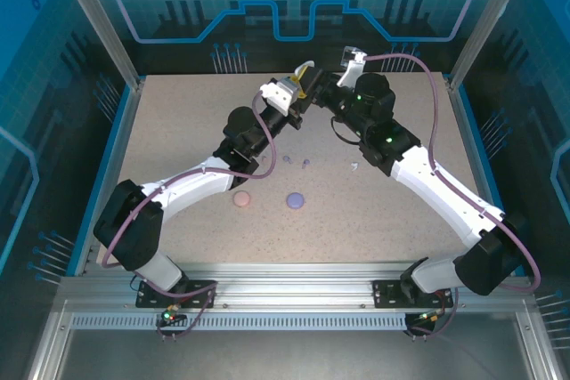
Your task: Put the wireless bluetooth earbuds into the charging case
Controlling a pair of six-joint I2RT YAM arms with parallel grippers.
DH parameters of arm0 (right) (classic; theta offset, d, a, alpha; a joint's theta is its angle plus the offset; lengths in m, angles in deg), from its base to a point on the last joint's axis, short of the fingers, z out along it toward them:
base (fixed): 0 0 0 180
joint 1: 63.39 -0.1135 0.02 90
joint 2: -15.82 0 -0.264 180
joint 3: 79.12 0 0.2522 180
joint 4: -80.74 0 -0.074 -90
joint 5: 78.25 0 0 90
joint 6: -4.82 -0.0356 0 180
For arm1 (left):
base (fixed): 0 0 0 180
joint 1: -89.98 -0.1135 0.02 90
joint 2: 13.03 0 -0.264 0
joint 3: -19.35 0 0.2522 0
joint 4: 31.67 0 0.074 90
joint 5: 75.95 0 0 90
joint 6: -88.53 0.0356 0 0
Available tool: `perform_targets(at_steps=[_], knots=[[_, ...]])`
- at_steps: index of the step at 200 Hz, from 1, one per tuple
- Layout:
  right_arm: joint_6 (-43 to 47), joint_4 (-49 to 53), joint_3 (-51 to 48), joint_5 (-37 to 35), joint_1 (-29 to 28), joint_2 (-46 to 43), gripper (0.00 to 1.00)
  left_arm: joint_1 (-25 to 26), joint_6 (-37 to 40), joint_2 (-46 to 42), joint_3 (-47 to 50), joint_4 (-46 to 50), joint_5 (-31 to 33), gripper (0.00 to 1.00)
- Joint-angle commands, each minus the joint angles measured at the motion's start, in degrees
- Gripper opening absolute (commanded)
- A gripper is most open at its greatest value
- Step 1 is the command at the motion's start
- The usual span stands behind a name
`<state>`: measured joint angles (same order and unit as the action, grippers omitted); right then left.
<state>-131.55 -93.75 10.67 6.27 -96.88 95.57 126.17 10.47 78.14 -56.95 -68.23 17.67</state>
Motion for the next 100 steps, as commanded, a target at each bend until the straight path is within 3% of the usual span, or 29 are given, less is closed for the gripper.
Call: perform_targets(at_steps=[1,58,100], knots=[[-1.93,5.64,0.99,-2.80,-0.70,0.42,0.34,0.97,-0.68,-0.99,-2.55,-5.82,-1.76,0.00],[-2.98,7.64,2.44,-3.76,-0.48,0.98,0.38,1.06,-0.69,-1.09,-2.38,-5.75,-1.69,0.00],[-1.69,9.27,5.49,-0.67,0.27,-1.64,0.61,1.03,-0.34,-1.00,-1.72,-5.64,-0.51,0.00]])
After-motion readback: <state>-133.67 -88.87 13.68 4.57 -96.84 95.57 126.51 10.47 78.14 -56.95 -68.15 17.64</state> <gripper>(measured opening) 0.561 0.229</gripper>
